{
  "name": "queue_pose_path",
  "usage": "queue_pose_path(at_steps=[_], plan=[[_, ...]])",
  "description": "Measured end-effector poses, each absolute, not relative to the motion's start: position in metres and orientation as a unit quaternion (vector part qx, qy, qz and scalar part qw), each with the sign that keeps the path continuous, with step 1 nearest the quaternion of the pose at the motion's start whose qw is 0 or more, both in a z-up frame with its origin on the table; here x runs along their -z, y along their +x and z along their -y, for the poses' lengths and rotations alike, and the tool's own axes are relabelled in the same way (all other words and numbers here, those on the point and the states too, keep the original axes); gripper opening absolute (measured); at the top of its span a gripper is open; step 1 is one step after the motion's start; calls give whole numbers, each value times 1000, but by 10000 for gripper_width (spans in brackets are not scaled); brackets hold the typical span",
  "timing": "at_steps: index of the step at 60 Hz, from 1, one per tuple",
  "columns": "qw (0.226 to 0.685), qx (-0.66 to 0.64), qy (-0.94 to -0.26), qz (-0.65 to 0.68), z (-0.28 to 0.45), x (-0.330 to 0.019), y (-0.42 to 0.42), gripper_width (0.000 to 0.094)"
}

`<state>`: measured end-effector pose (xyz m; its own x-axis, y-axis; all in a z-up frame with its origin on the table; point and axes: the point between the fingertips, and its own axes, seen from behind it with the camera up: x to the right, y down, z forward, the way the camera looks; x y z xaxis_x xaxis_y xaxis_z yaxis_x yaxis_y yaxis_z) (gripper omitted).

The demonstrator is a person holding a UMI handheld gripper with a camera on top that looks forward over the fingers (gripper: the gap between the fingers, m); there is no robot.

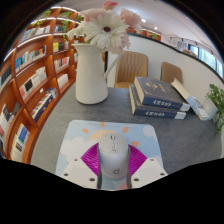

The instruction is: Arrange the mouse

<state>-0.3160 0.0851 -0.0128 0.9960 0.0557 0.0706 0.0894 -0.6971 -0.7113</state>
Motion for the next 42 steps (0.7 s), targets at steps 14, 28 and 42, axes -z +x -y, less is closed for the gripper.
queue_pose_path(at_steps=[14,28,42], plan=[[391,15,-920,20,-88,12,-316,454],[400,2,-916,-9,-78,-45,-303,862],[452,15,-892,-9,-41,-168,-258,865]])
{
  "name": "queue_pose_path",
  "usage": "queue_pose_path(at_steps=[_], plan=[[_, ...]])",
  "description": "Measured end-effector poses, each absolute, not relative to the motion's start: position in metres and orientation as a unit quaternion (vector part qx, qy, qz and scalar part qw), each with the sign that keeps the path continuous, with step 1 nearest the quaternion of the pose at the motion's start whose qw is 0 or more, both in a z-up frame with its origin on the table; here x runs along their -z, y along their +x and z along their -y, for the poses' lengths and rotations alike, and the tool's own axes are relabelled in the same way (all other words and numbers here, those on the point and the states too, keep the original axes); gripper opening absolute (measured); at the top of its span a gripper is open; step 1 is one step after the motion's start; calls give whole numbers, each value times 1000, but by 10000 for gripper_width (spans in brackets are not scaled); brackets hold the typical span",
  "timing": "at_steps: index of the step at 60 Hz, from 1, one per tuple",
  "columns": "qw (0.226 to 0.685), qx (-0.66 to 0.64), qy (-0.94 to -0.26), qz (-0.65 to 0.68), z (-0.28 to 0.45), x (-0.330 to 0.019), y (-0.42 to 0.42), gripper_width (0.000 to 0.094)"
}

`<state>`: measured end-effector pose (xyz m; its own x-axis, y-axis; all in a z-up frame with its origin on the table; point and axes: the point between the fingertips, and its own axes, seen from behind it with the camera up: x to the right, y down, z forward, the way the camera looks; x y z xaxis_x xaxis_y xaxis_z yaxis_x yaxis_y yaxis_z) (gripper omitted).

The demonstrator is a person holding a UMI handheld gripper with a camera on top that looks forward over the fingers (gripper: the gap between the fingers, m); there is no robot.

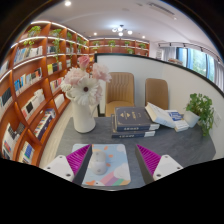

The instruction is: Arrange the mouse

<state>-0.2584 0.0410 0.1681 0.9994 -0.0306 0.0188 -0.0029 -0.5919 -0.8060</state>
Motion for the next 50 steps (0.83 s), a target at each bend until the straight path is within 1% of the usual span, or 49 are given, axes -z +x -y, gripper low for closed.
queue_pose_path(at_steps=[7,16,29,50], plan=[[459,23,-888,-23,-14,-201,-222,863],[464,27,-885,-32,17,-222,-168,863],[465,16,-885,-27,54,-224,-96,862],[457,-10,-889,-1,103,-217,-34,850]])
